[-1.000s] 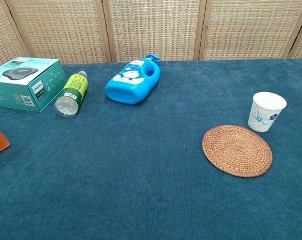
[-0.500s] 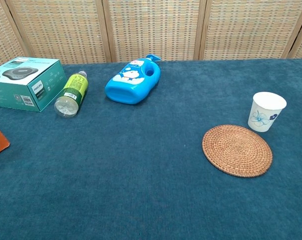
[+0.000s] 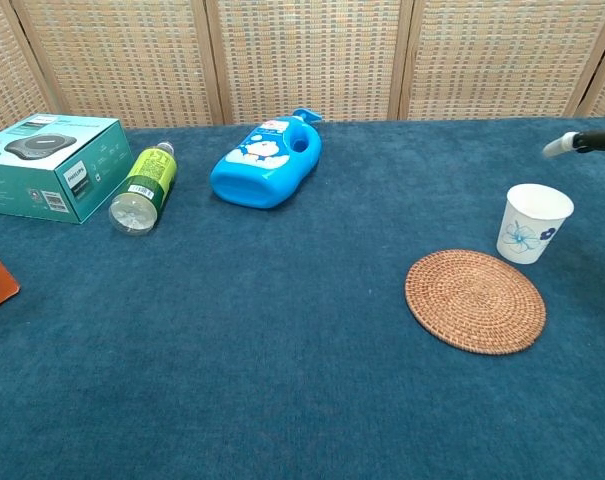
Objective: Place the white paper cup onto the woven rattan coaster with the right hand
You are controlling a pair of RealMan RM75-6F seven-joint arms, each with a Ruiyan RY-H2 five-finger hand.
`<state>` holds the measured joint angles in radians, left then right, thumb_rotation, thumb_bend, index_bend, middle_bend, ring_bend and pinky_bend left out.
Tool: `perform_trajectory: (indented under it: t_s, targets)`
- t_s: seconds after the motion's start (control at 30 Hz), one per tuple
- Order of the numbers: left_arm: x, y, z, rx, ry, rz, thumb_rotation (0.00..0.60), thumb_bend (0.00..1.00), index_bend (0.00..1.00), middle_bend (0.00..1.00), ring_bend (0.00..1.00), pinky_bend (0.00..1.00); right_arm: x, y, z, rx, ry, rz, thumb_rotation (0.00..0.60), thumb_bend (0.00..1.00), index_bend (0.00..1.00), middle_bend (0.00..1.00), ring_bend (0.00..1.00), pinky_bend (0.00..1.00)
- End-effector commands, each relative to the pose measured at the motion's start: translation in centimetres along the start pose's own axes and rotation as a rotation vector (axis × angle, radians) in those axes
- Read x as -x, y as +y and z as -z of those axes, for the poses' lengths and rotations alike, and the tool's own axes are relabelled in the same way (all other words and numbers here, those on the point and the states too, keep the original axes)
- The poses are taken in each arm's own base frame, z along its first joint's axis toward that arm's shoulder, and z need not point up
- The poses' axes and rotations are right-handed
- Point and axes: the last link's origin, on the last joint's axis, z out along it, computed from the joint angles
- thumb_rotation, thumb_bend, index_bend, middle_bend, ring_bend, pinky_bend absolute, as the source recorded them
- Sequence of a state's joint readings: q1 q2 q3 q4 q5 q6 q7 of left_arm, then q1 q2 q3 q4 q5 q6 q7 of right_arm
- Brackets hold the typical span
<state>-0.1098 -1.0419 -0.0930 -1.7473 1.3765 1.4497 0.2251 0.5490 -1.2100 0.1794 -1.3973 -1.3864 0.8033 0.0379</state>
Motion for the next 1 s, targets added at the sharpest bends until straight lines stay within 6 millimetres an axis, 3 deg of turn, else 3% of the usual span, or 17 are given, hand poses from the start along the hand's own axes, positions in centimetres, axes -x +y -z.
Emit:
perform_trajectory:
  t_s: [0.03, 0.17, 0.3, 0.43, 0.53, 0.67, 1.0]
  targets:
    - [0.1, 0.1, -0.2, -0.003, -0.003, -0.002, 0.6, 0.0, 0.0, 0.0, 0.0, 0.0, 0.2, -0.3, -1.9, 0.009, -0.018, -0.006, 0.6, 0.0, 0.05, 0.0, 0.0, 0.0]
    - [0.3, 0.0, -0.5, -0.006, -0.012, -0.003, 0.6, 0.0, 0.0, 0.0, 0.0, 0.0, 0.8, -0.1, -3.7, 0.036, -0.039, 0.004, 0.6, 0.0, 0.08, 0.01, 0.0, 0.01]
    - [0.3, 0.0, -0.7, -0.008, -0.017, -0.005, 0.6, 0.0, 0.0, 0.0, 0.0, 0.0, 1.3, -0.4, -4.8, 0.045, -0.051, -0.006, 0.6, 0.0, 0.12, 0.07, 0.04, 0.17]
    - [0.4, 0.1, -0.8, -0.007, -0.022, -0.006, 0.6, 0.0, 0.0, 0.0, 0.0, 0.0, 2.0, -0.8, -5.6, 0.048, -0.061, -0.035, 0.6, 0.0, 0.17, 0.14, 0.11, 0.24]
    - [0.5, 0.2, -0.9, -0.006, -0.025, -0.009, 0.6, 0.0, 0.0, 0.0, 0.0, 0.0, 2.5, -0.8, -6.2, 0.057, -0.063, -0.059, 0.6, 0.01, 0.26, 0.26, 0.23, 0.33]
    - [0.5, 0.1, -0.9, -0.01, -0.028, -0.008, 0.6, 0.0, 0.0, 0.0, 0.0, 0.0, 3.0, -1.0, -6.7, 0.063, -0.028, -0.097, 0.6, 0.1, 0.37, 0.42, 0.4, 0.45]
    - [0.7, 0.1, -1.1, -0.012, -0.038, -0.011, 0.6, 0.0, 0.0, 0.0, 0.0, 0.0, 2.0, -1.4, -6.6, 0.004, 0.025, -0.103, 0.6, 0.14, 0.42, 0.46, 0.45, 0.49]
